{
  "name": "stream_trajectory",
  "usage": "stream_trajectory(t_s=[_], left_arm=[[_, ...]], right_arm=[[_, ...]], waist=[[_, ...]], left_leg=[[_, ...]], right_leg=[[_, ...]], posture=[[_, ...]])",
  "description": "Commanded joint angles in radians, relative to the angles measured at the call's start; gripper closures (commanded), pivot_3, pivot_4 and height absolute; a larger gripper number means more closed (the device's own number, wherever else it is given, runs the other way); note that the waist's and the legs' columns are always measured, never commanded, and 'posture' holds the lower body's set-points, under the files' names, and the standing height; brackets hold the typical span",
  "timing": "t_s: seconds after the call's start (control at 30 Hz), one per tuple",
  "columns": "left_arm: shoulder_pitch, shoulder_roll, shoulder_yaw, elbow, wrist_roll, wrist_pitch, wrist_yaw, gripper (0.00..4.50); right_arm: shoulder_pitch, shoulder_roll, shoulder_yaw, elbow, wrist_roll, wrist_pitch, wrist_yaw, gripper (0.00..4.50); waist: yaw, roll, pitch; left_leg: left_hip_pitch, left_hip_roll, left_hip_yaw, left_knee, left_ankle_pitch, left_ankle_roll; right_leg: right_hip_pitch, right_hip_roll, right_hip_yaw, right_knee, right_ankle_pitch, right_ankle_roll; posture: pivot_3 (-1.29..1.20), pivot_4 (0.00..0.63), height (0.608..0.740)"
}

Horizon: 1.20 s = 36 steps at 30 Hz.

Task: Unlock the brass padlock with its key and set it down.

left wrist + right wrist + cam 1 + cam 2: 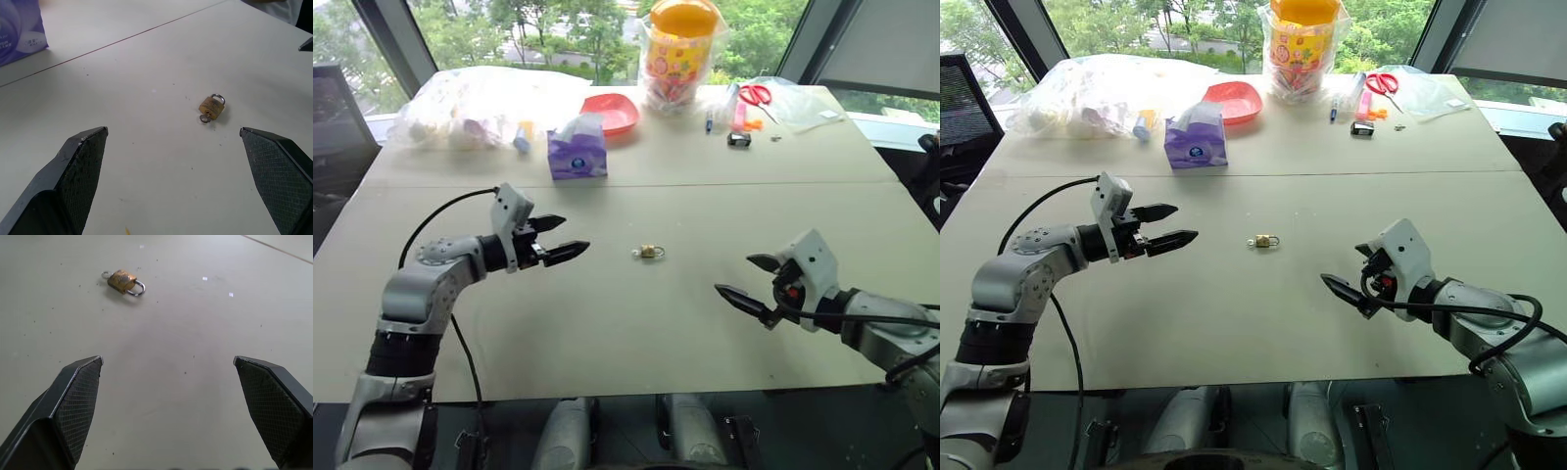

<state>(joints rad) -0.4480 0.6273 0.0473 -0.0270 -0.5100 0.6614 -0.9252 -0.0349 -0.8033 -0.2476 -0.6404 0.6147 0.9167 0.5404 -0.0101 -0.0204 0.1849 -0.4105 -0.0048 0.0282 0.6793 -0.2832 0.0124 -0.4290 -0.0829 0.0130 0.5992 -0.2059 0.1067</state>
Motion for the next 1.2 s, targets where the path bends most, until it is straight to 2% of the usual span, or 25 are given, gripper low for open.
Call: stream_trajectory(t_s=[0.03,0.57,0.73,0.8,0.97,1.07,1.2], left_arm=[[-0.032,0.010,-0.018,0.001,0.002,-0.017,-0.041,0.00],[-0.057,0.018,-0.050,0.039,0.063,-0.071,-0.072,0.00],[-0.086,0.084,-0.101,0.089,0.130,-0.130,-0.150,0.00],[-0.118,0.105,-0.104,0.112,0.123,-0.124,-0.194,0.00],[-0.190,0.169,-0.141,0.122,0.138,-0.118,-0.311,0.00],[-0.197,0.162,-0.131,0.088,0.120,-0.101,-0.304,0.00],[-0.161,0.139,-0.109,0.005,0.093,-0.067,-0.262,0.00]], right_arm=[[-0.038,-0.001,-0.006,0.010,-0.010,-0.031,0.004,0.03],[-0.101,-0.032,0.059,0.056,-0.091,-0.084,0.053,0.03],[-0.166,-0.039,0.104,0.110,-0.085,-0.077,0.102,0.03],[-0.228,-0.050,0.168,0.147,-0.106,-0.083,0.139,0.03],[-0.505,-0.033,0.410,0.345,-0.215,-0.141,0.282,0.03],[-0.623,-0.023,0.554,0.465,-0.297,-0.188,0.398,0.03],[-0.744,0.057,0.680,0.672,-0.404,-0.285,0.489,0.03]], waist=[[0.001,0.000,0.000],[0.003,0.000,0.000],[-0.001,0.000,0.000],[-0.001,0.000,0.000],[-0.004,0.000,0.001],[-0.002,0.000,0.001],[-0.002,0.000,0.001]], left_leg=[[0.000,0.000,0.000,0.000,0.000,0.000],[-0.001,0.000,0.000,0.000,0.000,0.001],[0.000,0.000,0.000,0.000,0.000,0.001],[0.000,0.000,0.000,0.000,0.000,0.001],[0.000,0.000,0.001,0.001,0.000,0.001],[0.000,0.000,0.001,0.000,0.000,0.001],[-0.002,0.000,0.002,0.001,-0.001,0.002]], right_leg=[[0.000,0.000,0.000,0.000,0.000,0.000],[0.000,0.000,0.000,0.000,0.000,0.000],[0.000,0.000,0.000,0.000,0.000,0.000],[0.000,0.000,0.000,0.000,0.000,0.000],[-0.001,0.001,0.000,0.000,0.001,-0.001],[-0.001,0.001,0.000,0.000,0.001,0.000],[-0.001,0.001,0.000,0.000,0.001,0.000]], posture=[[0.00,0.150,0.740],[0.00,0.150,0.740],[0.00,0.150,0.740],[0.00,0.150,0.740],[0.00,0.150,0.740],[0.00,0.150,0.740],[0.00,0.150,0.740]])
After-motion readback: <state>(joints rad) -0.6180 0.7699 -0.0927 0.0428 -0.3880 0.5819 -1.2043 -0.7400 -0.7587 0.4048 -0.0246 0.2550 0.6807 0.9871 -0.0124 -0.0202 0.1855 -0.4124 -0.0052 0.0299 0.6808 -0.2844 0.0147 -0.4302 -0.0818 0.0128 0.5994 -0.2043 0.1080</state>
